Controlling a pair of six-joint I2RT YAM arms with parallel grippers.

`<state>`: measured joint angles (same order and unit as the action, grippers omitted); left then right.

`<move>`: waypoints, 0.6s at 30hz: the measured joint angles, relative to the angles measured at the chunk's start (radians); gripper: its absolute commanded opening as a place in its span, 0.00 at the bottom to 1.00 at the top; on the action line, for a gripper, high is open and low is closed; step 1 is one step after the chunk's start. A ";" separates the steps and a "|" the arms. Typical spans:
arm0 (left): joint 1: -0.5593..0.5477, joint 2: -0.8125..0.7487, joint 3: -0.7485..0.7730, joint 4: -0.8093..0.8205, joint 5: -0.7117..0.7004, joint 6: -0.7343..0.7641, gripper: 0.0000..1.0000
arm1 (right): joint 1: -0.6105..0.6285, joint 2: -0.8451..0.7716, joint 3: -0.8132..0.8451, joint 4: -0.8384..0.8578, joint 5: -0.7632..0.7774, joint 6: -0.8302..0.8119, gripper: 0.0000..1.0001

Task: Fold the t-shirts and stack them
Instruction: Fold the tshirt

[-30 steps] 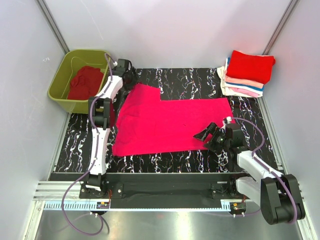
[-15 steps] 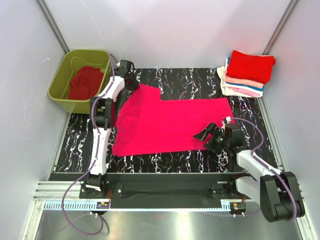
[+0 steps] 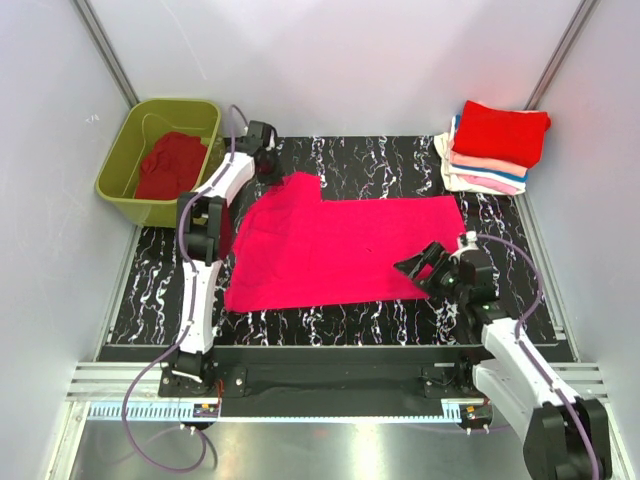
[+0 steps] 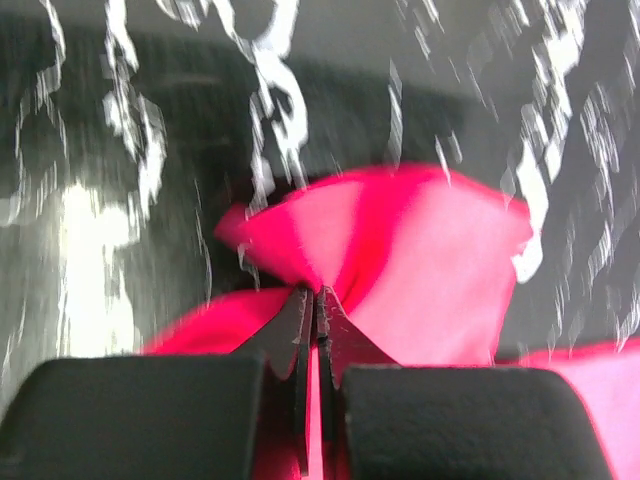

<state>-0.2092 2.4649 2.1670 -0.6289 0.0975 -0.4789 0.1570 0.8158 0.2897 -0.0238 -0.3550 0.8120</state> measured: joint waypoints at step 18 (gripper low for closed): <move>-0.125 -0.695 -0.808 0.100 -0.014 0.123 0.00 | -0.115 0.845 1.123 -0.624 0.465 -0.171 0.91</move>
<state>-0.3344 1.7702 1.3590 -0.5289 0.0834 -0.3557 0.0422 1.6611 1.4132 -0.6476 0.1104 0.6415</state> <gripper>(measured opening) 0.013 0.939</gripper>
